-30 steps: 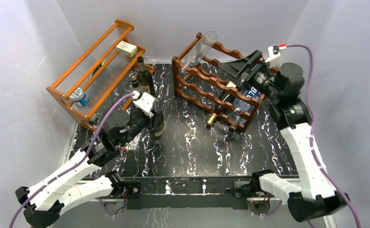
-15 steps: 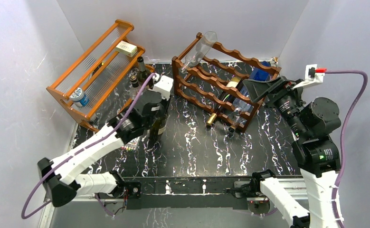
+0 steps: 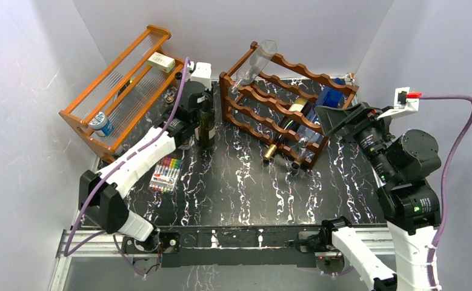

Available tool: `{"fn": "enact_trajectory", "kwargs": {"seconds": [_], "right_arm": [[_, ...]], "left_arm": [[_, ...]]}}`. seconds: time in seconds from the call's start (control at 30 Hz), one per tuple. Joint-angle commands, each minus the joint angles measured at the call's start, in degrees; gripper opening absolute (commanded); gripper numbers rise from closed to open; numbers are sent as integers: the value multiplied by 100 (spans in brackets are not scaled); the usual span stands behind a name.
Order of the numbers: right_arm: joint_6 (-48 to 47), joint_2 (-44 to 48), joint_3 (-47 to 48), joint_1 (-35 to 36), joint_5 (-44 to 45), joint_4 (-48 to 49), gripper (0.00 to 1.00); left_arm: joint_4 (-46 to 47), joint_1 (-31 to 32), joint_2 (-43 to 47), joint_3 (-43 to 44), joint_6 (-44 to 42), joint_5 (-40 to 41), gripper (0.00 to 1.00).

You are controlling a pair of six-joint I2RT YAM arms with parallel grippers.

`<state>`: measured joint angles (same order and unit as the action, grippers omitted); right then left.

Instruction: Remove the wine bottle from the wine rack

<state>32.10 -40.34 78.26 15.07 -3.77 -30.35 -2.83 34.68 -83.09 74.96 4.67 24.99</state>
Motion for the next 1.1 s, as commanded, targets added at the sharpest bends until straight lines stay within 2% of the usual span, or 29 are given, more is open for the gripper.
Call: {"fn": "enact_trajectory", "kwargs": {"seconds": [0.0, 0.17, 0.5, 0.87, 1.07], "right_arm": [[-142, 123, 143, -5, 207, 131, 98], [-179, 148, 147, 5, 227, 214, 98], [-408, 133, 250, 0, 374, -15, 98], [-530, 131, 214, 3, 423, -45, 98], [-582, 105, 225, 4, 455, -57, 98]], "left_arm": [[959, -138, -193, 633, -142, -33, 0], [790, -315, -766, 1106, 34, 77, 0], [1646, -508, -1121, 924, 70, 119, 0], [2148, -637, -1379, 783, -105, -175, 0], [2311, -671, -1464, 673, -243, -46, 0]]}}
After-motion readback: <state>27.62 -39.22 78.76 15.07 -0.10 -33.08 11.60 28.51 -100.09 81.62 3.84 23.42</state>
